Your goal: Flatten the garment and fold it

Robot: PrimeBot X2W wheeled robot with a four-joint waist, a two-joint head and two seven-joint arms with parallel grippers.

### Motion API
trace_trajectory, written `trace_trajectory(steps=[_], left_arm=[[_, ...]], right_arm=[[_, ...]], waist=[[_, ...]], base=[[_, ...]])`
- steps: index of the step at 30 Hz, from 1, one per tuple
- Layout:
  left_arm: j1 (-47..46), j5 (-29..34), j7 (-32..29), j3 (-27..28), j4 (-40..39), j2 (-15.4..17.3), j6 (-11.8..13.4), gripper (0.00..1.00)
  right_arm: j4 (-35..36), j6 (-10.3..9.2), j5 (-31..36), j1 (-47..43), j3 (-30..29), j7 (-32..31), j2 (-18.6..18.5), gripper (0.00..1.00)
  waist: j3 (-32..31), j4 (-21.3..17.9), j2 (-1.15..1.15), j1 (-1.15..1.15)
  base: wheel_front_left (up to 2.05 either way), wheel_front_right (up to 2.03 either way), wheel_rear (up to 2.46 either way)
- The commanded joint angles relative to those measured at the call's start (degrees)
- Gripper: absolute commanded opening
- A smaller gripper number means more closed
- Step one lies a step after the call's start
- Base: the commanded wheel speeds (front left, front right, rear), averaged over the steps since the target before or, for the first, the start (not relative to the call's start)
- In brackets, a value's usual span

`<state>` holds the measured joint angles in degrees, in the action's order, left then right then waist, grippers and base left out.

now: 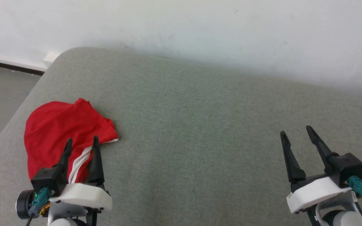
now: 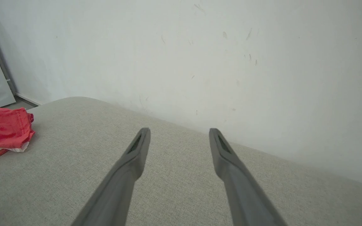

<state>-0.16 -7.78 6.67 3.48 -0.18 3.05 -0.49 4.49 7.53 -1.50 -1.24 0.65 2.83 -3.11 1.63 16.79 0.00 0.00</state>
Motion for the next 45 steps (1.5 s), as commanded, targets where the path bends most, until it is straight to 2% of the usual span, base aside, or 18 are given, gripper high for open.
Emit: trace_trajectory(steps=[1,20,26,31,38,40,45], left_arm=[[0.07,-0.99,0.69,0.75,0.00,-0.08,0.07,1.00],[-1.42,-6.57,2.96,3.12,-0.46,-0.11,2.43,1.00],[-5.31,-8.00,3.68,4.29,-1.44,-0.12,2.73,1.00],[-11.14,-6.83,4.28,7.10,-2.05,0.09,1.59,1.00],[-19.92,-4.94,4.99,9.52,-0.76,2.97,-0.42,1.00],[-23.14,-5.20,4.50,9.81,2.33,4.70,-0.88,1.00],[-31.23,-6.29,-1.95,9.71,13.39,9.68,-2.08,1.00]], right_arm=[[0.55,-0.02,0.21,-0.35,0.24,0.49,0.11,1.00],[3.94,-0.03,2.40,1.14,1.40,-0.64,0.08,1.00],[5.97,-0.03,2.76,3.04,2.59,-2.17,-1.52,1.00],[7.67,-0.03,2.58,4.90,3.38,-3.64,-3.24,1.00],[9.54,-0.03,2.12,6.86,3.61,-4.84,-4.87,1.00],[9.99,-0.03,2.26,7.36,3.75,-5.28,-5.40,1.00],[10.91,-0.04,2.39,9.06,4.86,-5.62,-6.30,1.00]], waist=[[0.41,1.34,0.00,0.00],[5.47,6.88,0.00,0.00],[9.13,7.57,0.00,0.00],[12.59,7.51,0.00,0.00],[16.55,7.00,0.00,0.00],[17.88,6.83,0.00,0.00],[21.09,6.17,0.00,0.00]], base=[[0.00,0.00,0.00],[0.00,0.00,0.00],[0.00,0.00,0.00],[0.00,0.00,0.00],[0.00,0.00,0.00],[0.00,0.00,0.00],[0.00,0.00,0.00]])
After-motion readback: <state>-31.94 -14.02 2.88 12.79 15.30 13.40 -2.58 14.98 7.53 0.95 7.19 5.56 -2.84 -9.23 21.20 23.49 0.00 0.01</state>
